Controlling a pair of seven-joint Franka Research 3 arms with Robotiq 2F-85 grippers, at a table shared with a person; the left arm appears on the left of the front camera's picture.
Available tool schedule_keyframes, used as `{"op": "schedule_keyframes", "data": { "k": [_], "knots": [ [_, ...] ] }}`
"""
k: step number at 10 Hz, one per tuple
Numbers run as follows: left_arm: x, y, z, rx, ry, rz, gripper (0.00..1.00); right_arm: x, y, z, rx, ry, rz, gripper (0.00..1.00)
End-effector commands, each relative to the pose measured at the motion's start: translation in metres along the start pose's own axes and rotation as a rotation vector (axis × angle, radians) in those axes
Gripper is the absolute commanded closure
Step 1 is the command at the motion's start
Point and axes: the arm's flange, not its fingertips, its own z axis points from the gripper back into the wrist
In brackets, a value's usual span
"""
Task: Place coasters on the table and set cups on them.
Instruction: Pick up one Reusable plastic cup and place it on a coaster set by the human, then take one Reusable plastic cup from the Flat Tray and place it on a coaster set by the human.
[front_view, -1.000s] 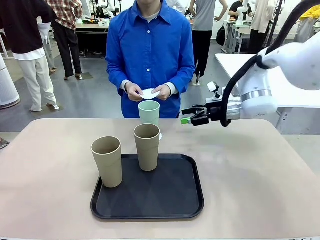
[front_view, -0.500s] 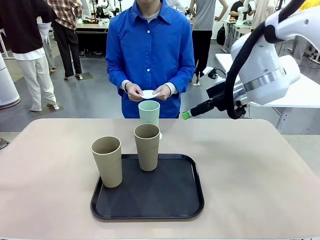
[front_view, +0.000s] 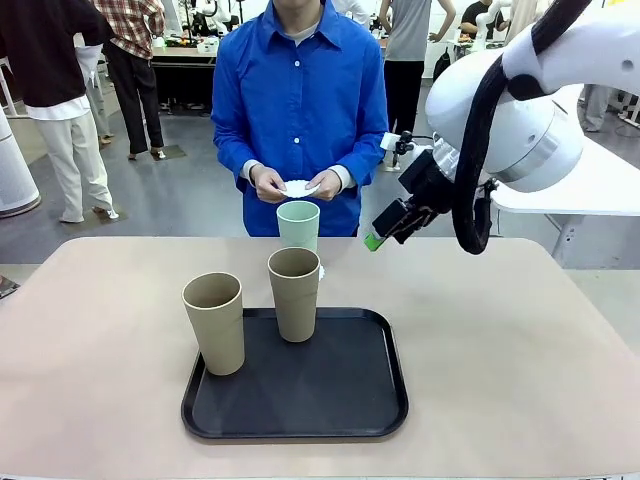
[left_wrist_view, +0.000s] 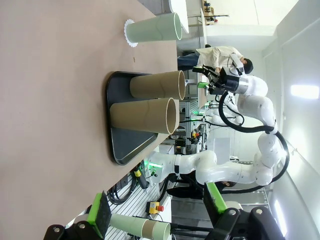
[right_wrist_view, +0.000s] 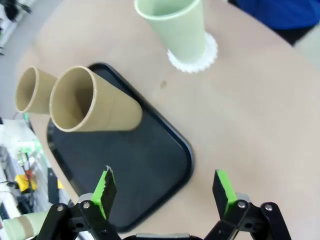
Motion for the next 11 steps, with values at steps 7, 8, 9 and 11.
{"op": "schedule_keyframes", "data": {
  "k": [7, 8, 9, 11],
  "knots": [
    [-0.001, -0.001, 0.002, -0.004, -0.006, -0.005, 0.0, 0.0, 0.0, 0.0, 0.0, 0.0, 0.0, 0.0],
    [-0.001, -0.001, 0.002, -0.004, -0.006, -0.005, 0.0, 0.0, 0.0, 0.0, 0.0, 0.0, 0.0, 0.0],
    [-0.001, -0.001, 0.002, -0.004, -0.006, -0.005, 0.0, 0.0, 0.0, 0.0, 0.0, 0.0, 0.0, 0.0],
    [-0.001, -0.001, 0.002, -0.004, -0.006, -0.005, 0.0, 0.0, 0.0, 0.0, 0.0, 0.0, 0.0, 0.0]
  ]
}}
